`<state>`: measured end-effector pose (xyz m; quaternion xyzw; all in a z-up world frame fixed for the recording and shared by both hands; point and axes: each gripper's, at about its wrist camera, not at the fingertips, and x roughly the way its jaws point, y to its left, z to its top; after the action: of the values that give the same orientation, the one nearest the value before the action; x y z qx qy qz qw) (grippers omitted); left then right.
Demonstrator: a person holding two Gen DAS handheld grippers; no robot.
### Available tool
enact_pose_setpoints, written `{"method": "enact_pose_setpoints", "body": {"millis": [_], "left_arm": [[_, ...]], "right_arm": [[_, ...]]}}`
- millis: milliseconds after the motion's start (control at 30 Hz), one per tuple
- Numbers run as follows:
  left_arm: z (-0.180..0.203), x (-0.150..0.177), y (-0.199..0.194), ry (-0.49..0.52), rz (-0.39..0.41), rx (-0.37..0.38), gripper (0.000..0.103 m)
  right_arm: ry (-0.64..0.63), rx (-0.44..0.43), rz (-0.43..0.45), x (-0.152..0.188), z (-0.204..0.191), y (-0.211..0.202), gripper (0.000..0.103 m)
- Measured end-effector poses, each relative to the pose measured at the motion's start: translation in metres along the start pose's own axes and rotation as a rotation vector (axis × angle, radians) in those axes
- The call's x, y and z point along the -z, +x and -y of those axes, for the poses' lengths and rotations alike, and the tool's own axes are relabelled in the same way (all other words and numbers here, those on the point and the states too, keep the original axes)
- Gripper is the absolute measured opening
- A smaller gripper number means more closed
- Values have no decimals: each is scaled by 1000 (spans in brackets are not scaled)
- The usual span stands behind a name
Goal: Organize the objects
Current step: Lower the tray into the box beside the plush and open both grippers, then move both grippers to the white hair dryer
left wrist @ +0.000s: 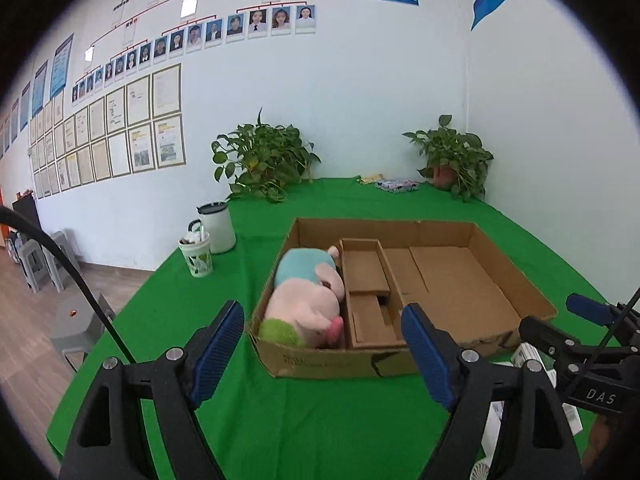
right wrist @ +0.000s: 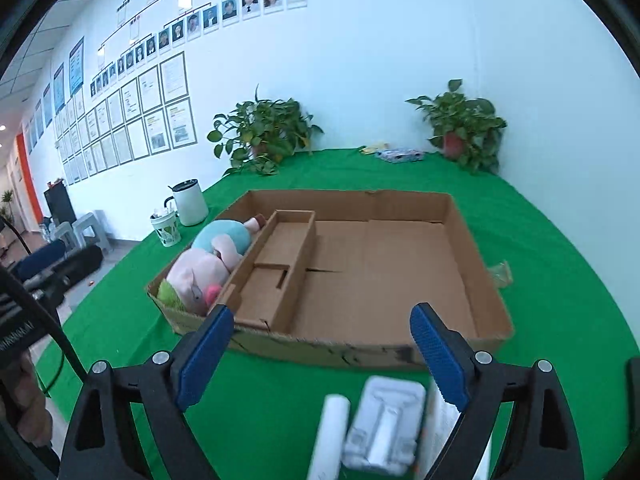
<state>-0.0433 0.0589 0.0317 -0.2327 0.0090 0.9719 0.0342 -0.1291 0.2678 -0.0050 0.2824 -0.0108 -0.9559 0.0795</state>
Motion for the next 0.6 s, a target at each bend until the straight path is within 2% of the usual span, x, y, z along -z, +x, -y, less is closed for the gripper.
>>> {"method": "enact_pose_setpoints", "body": {"millis": [33,100,133,167,200,233,267,300,367,433,467,500,600], "left_arm": [[4,6,-1,2,-12,-1,81],[11,16,-4,4,-22,4,81],[14,20,-5,3,-20,11,79],[15,23,-7,2,-7,21,61],[17,26,-7,8,-3,28,29],[20,28,-5,28,-19,42,12],[24,31,-3,50,-46,58,2],[27,33,0,62,-64,66,2],[30,37,-1,75,-51,58,2],[32,39,-2,88,-40,20,26],[32,39,-2,90,-43,1,68],[31,41,-4,85,-36,-10,92],[27,45,-9,58,-6,3,92]], "right_arm": [[2,1,4,9,7,-17,84],[7,2,7,23,15,-39,55],[7,17,5,31,20,-48,31],[7,37,-2,38,27,-58,26],[13,46,-1,43,31,-64,26],[21,54,-2,48,35,-68,26],[28,57,-9,53,39,-71,29],[33,62,-20,56,41,-71,35],[53,75,-33,61,46,-70,88],[69,64,-8,66,48,-71,94],[68,58,-10,67,47,-69,94],[65,49,-19,68,46,-66,94],[54,21,-44,74,46,-64,94]]}}
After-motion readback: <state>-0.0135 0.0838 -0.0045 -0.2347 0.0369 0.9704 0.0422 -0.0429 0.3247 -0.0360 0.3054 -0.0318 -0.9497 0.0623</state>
